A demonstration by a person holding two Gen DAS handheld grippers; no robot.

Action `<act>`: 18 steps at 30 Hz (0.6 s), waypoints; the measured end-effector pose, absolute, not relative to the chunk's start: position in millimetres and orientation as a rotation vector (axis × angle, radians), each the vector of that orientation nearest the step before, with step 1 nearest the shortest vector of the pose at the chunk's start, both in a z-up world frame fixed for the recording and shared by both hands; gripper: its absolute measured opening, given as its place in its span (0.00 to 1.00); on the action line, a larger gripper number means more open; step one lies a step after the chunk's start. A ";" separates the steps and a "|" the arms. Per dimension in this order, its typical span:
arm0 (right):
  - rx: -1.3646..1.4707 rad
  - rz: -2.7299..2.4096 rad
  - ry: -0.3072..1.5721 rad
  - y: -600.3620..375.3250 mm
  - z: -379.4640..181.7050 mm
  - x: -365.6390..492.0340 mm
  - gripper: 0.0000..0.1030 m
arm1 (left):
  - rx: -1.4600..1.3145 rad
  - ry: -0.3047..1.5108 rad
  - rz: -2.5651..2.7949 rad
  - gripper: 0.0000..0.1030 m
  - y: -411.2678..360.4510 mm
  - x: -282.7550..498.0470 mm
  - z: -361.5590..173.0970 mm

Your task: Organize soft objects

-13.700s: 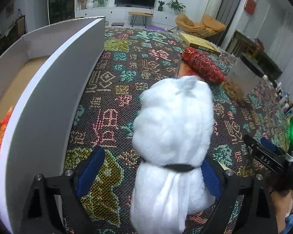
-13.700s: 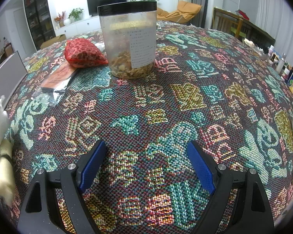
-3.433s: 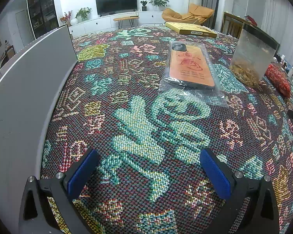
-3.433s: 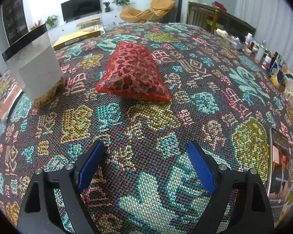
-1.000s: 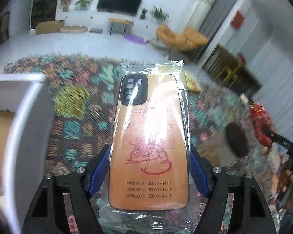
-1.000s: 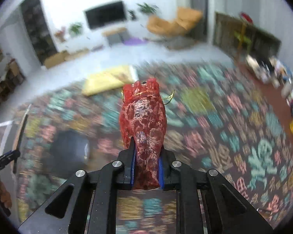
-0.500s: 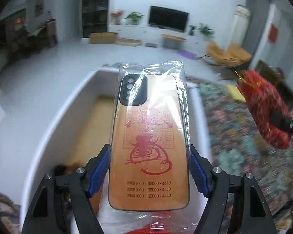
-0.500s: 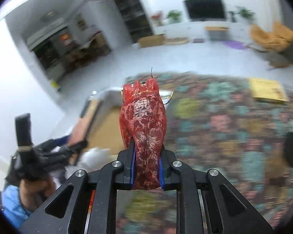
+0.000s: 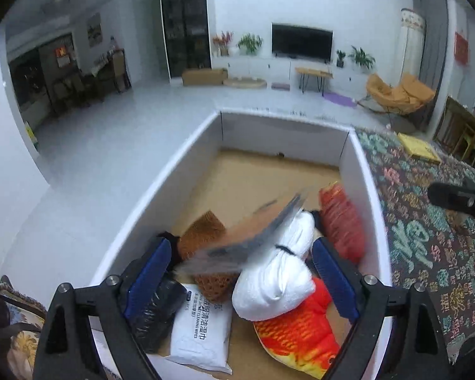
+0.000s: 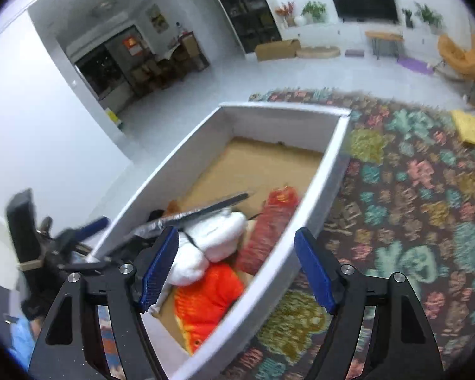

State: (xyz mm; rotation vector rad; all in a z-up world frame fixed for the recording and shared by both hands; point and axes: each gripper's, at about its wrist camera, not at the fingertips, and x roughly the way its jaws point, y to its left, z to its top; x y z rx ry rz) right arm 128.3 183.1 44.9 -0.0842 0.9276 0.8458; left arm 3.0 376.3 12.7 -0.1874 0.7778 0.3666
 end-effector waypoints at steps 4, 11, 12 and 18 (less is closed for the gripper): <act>-0.165 0.811 0.885 178.7 58.3 109.1 0.76 | -0.218 0.742 0.428 1.00 371.9 -5.0 35.8; -0.278 0.760 0.877 183.7 55.8 74.4 0.76 | -0.233 0.780 0.551 1.00 362.2 -23.6 36.6; -0.290 0.753 0.883 184.0 54.1 71.7 0.76 | -0.229 0.777 0.569 1.00 360.2 -26.8 37.5; -0.354 0.702 0.900 191.9 48.6 54.4 0.76 | -0.196 0.742 0.671 1.00 356.6 -43.6 47.5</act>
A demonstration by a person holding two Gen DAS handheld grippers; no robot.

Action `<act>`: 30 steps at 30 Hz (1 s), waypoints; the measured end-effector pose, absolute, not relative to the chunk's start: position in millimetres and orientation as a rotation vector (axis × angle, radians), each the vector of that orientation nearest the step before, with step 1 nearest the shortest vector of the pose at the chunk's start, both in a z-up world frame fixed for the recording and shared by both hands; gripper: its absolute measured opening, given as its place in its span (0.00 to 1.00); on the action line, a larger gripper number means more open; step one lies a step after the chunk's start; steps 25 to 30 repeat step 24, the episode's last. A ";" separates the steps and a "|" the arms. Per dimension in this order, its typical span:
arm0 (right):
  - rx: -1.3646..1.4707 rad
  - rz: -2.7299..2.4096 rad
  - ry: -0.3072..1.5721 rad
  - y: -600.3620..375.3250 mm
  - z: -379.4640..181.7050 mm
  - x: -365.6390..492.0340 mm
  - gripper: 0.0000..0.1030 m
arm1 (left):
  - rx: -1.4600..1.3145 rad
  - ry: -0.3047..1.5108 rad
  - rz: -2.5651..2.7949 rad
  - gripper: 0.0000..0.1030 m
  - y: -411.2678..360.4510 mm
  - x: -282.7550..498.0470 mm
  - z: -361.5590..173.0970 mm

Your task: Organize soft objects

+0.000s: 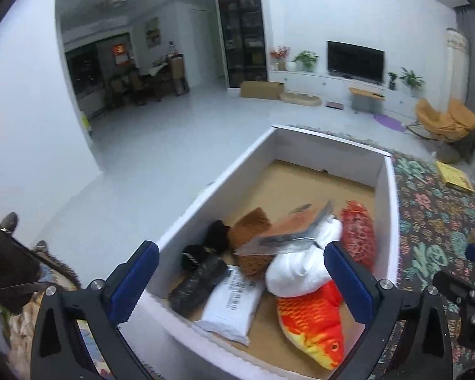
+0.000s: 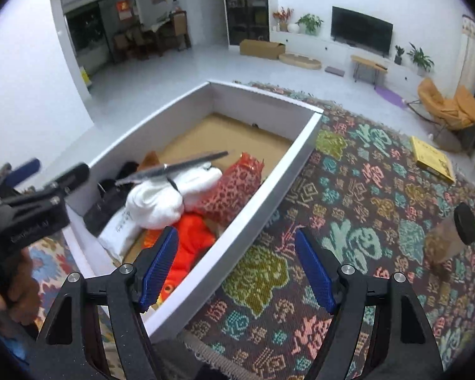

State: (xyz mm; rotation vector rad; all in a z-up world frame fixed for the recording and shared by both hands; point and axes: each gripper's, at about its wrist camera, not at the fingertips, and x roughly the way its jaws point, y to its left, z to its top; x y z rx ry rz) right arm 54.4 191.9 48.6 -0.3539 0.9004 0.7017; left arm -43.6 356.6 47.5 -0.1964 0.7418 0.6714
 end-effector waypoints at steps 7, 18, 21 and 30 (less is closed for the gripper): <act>-0.401 0.698 0.897 207.2 45.4 43.1 0.76 | -0.228 0.738 0.689 1.00 364.7 -52.0 47.7; -0.433 0.703 0.901 214.4 36.9 37.7 0.76 | -0.214 0.735 0.662 1.00 361.3 -53.1 48.1; -0.427 0.704 0.899 212.5 37.3 36.2 0.76 | -0.235 0.739 0.648 1.00 359.1 -53.8 45.9; -0.413 0.709 0.892 209.0 40.2 35.7 0.76 | -0.212 0.728 0.652 1.00 351.6 -53.2 46.1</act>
